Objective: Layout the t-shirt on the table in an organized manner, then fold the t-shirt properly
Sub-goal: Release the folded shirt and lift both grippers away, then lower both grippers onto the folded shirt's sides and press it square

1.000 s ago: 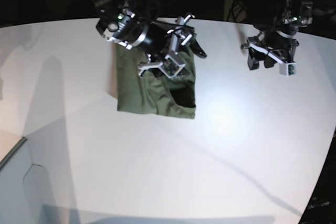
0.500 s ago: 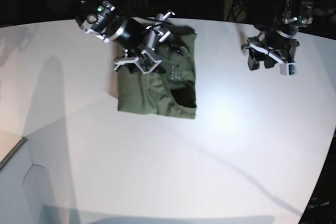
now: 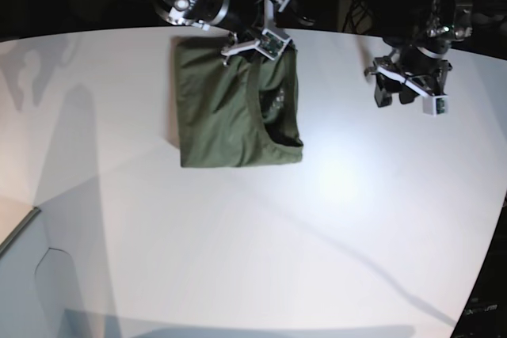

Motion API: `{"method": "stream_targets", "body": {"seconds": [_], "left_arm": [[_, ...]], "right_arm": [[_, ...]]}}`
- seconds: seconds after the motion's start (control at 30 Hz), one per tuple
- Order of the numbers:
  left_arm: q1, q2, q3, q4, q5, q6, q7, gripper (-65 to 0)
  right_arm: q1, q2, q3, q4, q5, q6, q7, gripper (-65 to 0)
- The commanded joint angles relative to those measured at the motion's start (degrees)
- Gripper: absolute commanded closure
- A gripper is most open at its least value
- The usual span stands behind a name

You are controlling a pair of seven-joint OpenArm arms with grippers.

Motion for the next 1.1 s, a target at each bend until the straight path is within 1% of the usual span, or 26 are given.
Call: {"method": "stream_targets", "body": {"seconds": [0.0, 0.13, 0.27, 0.47, 0.53, 0.63, 0.73, 0.87, 0.93, 0.97, 1.07], "left_arm": [[-0.29, -0.69, -0.38, 0.88, -0.28, -0.26, -1.23, -30.8], [-0.29, -0.69, -0.38, 0.88, -0.28, -0.26, -1.23, -30.8], [-0.29, -0.69, -0.38, 1.76, -0.28, -0.26, -1.4, -30.8], [-0.11, -0.69, -0.38, 9.32, -0.28, -0.26, -1.23, -31.0], [0.07, -0.69, -0.03, 12.93, -0.28, -0.26, -1.23, -32.5], [0.15, 1.51, 0.06, 17.5, -1.33, -0.26, -1.14, -34.8], [0.15, 3.18, 0.76, 19.87, -3.71, -0.26, -1.05, -34.9], [-1.08, 3.62, 7.7, 20.22, -7.31, -0.26, -1.14, -34.7], [-2.84, 3.62, 12.28, 19.78, -7.93, -0.26, -1.14, -34.6], [-3.98, 3.62, 14.91, 19.52, -7.75, -0.26, -1.14, -34.6], [-7.85, 3.88, 21.59, 15.39, -7.66, 0.0, -1.67, -34.6]], "right_arm": [[0.08, 0.07, -0.38, 1.54, 0.86, 0.39, 1.45, -36.5], [-0.09, 0.68, 0.77, 4.97, 0.86, 0.31, 1.28, -36.5], [-2.03, 0.42, 5.78, 10.07, 0.86, 0.31, 1.54, -36.5], [-2.12, 0.33, 12.37, 15.08, 1.04, 0.31, 1.54, -36.4], [-2.03, -0.02, 15.01, 15.17, 1.04, 0.31, 1.54, -36.4], [-1.76, -1.25, 20.2, 14.73, 1.04, 0.31, 1.54, -36.4], [-1.68, -2.92, 25.29, 13.94, 1.04, 0.31, 1.54, -36.4], [-1.41, -5.38, 31.71, 12.01, 1.04, 0.31, 1.54, -36.1], [-0.8, -6.0, 32.94, 10.95, 1.04, 0.48, 1.54, -34.9], [-0.71, -6.09, 33.12, 10.34, 1.04, 0.48, 1.54, -32.7], [-0.53, -6.17, 32.85, 8.84, 1.04, 0.48, 1.45, -21.9]]}}
